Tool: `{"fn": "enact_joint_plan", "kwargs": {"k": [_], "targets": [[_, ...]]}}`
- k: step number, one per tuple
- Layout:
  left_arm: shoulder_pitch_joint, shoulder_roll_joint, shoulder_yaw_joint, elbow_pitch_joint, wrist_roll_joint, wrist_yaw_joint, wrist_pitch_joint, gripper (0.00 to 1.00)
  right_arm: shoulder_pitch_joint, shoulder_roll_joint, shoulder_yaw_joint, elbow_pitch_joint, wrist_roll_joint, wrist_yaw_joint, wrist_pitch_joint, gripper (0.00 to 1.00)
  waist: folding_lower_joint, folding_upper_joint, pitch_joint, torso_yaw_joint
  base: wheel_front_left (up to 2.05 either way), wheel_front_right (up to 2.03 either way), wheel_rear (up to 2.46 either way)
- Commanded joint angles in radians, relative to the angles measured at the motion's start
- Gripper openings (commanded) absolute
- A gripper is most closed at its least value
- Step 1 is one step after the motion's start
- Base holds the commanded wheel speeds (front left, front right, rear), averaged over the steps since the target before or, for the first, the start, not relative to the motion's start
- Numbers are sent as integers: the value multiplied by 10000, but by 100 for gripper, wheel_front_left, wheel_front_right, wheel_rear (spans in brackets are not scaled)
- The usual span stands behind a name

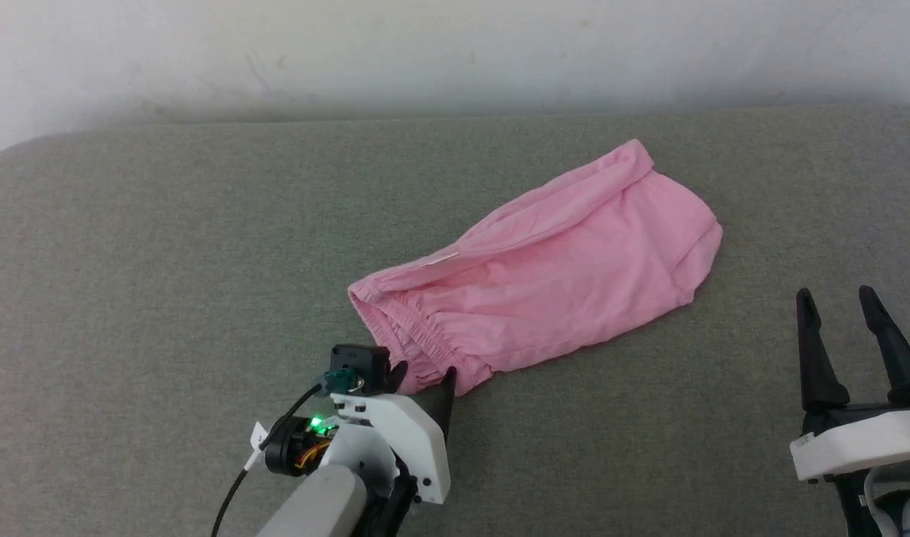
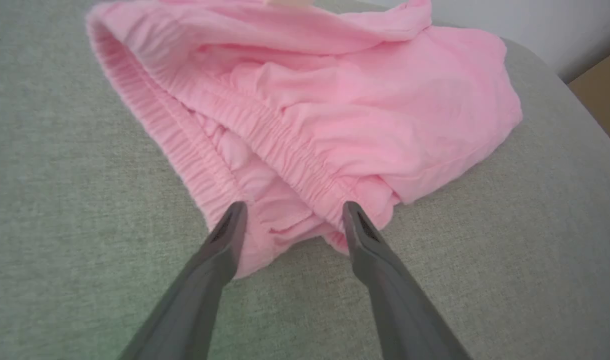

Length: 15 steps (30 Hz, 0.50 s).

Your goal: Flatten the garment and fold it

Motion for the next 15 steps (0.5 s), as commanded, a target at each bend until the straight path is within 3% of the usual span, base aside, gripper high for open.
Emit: {"fn": "enact_joint_plan", "kwargs": {"k": [1,6,12,13,14,15], "targets": [[-192,-49,-31,148,50,77,85,100,-132,65,-32,-20,72,-21,-15,100,-1,-1,307,-271,0,0,0],[-509,-79,-316,872,347,299,447,100,-212,82,-42,81,111,-21,-91,100,-1,-1,493,-339,0,0,0],[-826,372,-1457,2007,1464,490,1733,100,-342,36,45,14,204,-21,-121,100,-1,-1,615,-254,0,0,0],[-833,411,-1617,2126,1550,448,1976,81,-361,3,69,-16,212,-21,-118,100,-1,-1,614,-218,0,0,0],[-824,429,-1718,2197,1575,403,2159,36,-383,-21,83,-47,226,-21,-106,100,-1,-1,615,-180,0,0,0],[-806,430,-1765,2225,1555,359,2260,0,-406,-46,99,-82,235,-21,-91,100,-1,-1,601,-136,0,0,0]]}}
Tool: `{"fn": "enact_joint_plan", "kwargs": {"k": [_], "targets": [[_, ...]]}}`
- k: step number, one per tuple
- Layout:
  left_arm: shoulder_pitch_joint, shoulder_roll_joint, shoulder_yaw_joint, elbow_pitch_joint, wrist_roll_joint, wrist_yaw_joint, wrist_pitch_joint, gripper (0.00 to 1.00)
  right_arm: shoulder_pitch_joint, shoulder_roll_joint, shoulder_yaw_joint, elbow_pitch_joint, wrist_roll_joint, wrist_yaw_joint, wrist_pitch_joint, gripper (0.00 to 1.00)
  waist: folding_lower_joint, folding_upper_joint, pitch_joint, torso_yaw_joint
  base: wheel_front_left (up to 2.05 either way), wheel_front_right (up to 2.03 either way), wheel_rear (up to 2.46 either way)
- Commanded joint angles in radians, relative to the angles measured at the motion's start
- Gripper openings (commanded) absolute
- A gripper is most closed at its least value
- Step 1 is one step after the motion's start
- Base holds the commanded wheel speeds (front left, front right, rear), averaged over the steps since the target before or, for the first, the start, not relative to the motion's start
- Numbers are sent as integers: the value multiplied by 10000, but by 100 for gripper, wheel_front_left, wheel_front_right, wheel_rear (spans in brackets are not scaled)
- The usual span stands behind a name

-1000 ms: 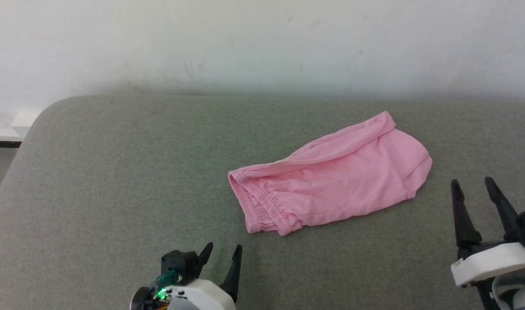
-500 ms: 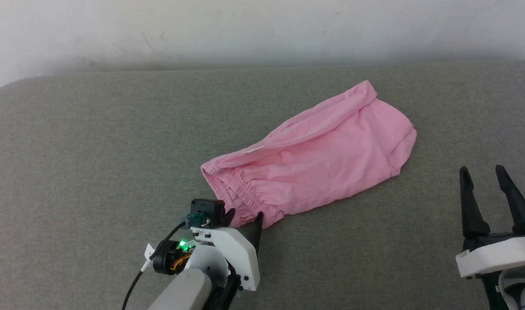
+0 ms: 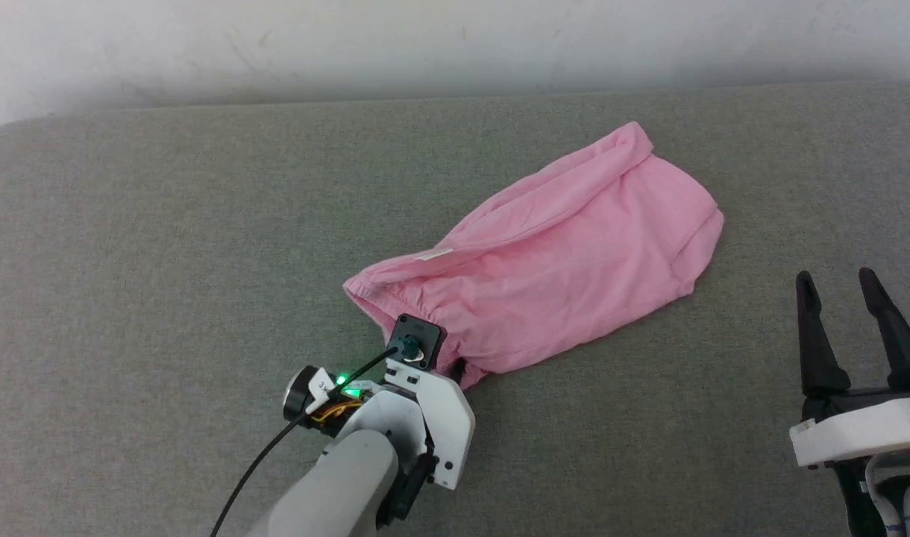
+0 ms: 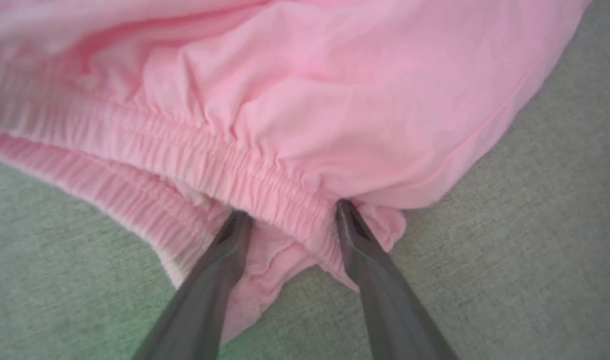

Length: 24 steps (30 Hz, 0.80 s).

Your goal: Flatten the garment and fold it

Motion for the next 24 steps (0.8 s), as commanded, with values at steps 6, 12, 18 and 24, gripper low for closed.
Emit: {"fn": "enact_joint_plan", "kwargs": {"k": [6,12,18,24], "targets": [[955,314,229,354,-337,129,-513,0,-293,-334,46,-211,122,-21,613,100,1,0,-319,471,0,0,0],[1089,458,478,-651,-380,130,-1651,0,-876,-926,151,389,-53,-21,3363,100,1,0,-567,1108,0,0,0],[1135,602,247,-1390,-309,-44,-1617,0,-2575,-765,216,1769,-156,-21,6133,100,1,0,-389,1642,0,0,0],[1050,494,22,-1639,-253,-179,-1731,0,-3939,-382,21,3639,-773,-21,7469,100,1,0,-126,2019,0,0,0]]}}
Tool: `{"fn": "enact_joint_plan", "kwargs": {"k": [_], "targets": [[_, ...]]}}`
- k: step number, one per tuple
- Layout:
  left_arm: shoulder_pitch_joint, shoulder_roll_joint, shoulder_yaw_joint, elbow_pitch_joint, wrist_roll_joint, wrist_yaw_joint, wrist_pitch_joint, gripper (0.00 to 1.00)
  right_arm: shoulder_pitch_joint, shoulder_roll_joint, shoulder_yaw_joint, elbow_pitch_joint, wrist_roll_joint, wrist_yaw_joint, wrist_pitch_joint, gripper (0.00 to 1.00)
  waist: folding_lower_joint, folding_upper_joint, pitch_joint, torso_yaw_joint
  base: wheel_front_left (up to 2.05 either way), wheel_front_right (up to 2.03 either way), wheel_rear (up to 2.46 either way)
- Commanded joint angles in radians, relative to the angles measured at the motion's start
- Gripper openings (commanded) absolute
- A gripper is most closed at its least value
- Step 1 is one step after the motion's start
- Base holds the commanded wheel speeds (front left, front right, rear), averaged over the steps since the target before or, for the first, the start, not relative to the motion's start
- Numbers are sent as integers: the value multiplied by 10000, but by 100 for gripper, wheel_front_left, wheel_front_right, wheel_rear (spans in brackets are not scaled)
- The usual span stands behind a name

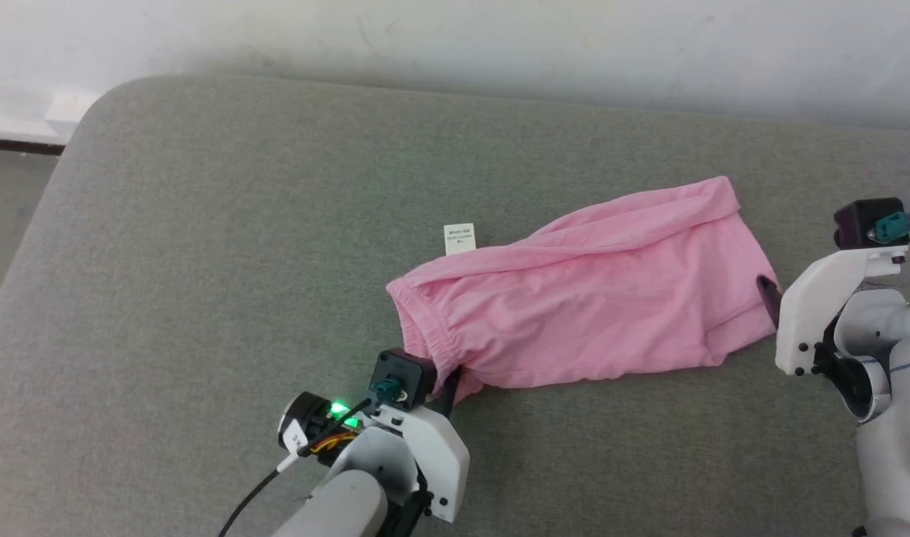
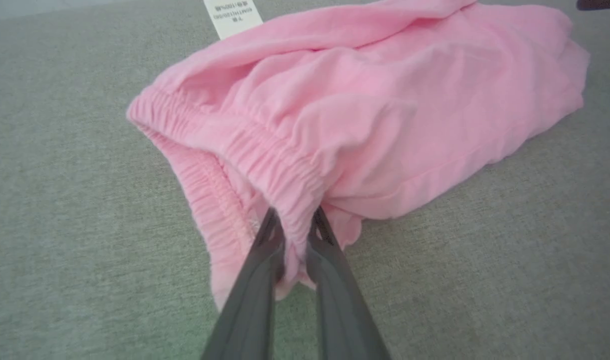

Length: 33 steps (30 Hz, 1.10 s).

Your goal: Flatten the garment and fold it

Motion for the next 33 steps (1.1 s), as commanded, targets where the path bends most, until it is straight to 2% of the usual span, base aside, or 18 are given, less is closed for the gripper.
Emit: {"fn": "enact_joint_plan", "kwargs": {"k": [1,4,6,7,8,9,18,24,33], "targets": [[-45,-57,-73,-50,85,-84,-87,0,-247,16,-132,469,-364,-21,215,100,-2,0,207,245,0,0,0],[-120,-152,-204,-45,115,-171,-152,0,-484,75,-151,1308,-843,-21,563,100,-2,0,289,371,0,0,0],[-157,-195,-261,3,119,-211,-197,0,-524,153,-49,1805,-766,-21,852,100,-2,0,313,416,0,0,0],[-172,-207,-282,36,121,-224,-213,0,-505,147,72,2015,-696,-21,1055,68,-2,0,322,429,0,0,0],[-192,-217,-295,69,117,-237,-231,0,-480,115,185,2160,-618,-21,1230,9,-2,0,332,436,0,0,0],[-213,-223,-300,102,112,-247,-257,0,-454,51,294,2243,-533,-21,1334,0,-2,0,333,436,0,0,0],[-64,-37,-252,354,-50,-349,-470,0,166,-215,290,1893,754,-21,1081,0,-2,0,-303,193,0,0,0],[597,447,-346,151,-330,-623,-384,0,1887,-259,-98,352,1996,-21,1298,0,-2,0,-1303,-221,0,0,0],[1674,1216,-621,-935,-845,-994,458,0,4376,454,-1042,-2185,2579,-21,1980,0,-2,0,-1913,-496,0,0,0]]}}
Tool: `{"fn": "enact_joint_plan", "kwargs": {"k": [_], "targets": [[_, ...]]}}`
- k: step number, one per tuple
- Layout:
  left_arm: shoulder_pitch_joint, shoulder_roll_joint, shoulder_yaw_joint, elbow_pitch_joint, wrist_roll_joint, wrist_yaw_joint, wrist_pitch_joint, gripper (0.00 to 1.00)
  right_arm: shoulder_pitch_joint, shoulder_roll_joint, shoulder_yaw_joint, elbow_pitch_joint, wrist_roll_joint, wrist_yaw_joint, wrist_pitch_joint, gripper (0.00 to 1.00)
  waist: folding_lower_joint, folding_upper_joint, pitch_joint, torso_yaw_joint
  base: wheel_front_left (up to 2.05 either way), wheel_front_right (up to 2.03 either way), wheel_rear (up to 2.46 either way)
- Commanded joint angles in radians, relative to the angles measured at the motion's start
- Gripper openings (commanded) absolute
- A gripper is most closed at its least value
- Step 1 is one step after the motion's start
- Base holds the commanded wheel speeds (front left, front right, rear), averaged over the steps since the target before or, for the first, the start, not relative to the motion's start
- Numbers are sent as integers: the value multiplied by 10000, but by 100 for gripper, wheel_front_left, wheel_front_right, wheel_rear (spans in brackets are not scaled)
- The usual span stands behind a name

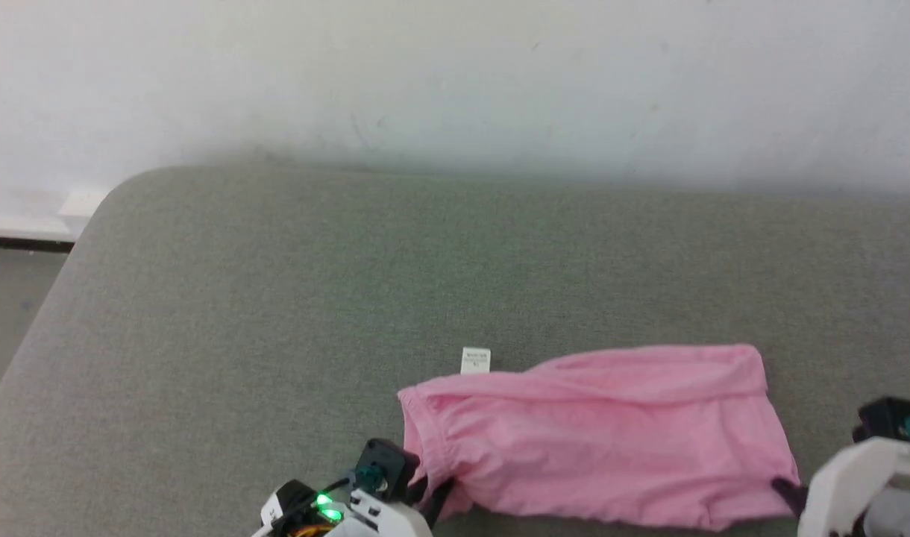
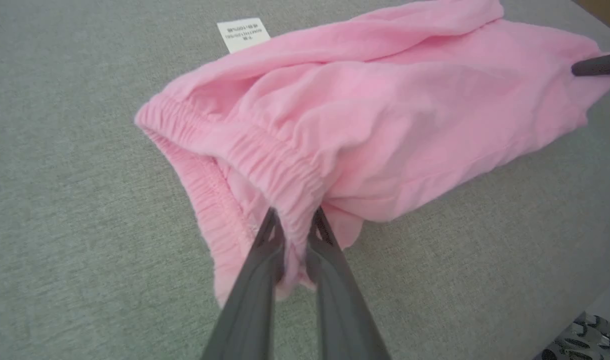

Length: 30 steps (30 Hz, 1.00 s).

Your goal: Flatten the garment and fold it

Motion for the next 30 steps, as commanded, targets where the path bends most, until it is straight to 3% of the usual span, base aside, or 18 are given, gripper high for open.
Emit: {"fn": "enact_joint_plan", "kwargs": {"k": [1,6,12,13,14,21,27,30], "targets": [[162,184,-42,-145,-50,-56,135,0,340,113,-159,-260,49,-9,114,0,2,-1,-242,-184,0,0,0],[613,717,-135,-674,-274,-72,816,0,1495,525,-542,-1419,-11,-9,536,0,2,-1,-204,-230,0,0,0],[683,757,-251,-587,-477,-183,1145,0,1656,632,-491,-1450,-377,-9,311,0,2,-1,150,-218,0,0,0],[651,736,-291,-517,-505,-234,1211,42,1623,603,-443,-1387,-471,-9,249,7,2,-1,197,-198,0,0,0],[601,727,-334,-451,-497,-271,1267,100,1588,504,-343,-1359,-575,-9,132,100,2,-1,244,-165,0,0,0],[424,774,-158,-513,-307,-31,820,100,1320,-19,-219,-1604,-762,-9,-523,100,2,-1,51,102,0,0,0],[665,984,599,-1851,-572,404,4,100,1212,-222,-310,-1996,-752,-9,-996,100,2,-1,-321,406,0,0,0],[711,1125,1221,-2541,-432,858,-869,100,1281,-342,-271,-1962,-863,-9,-1387,100,2,-1,-432,560,0,0,0]]}}
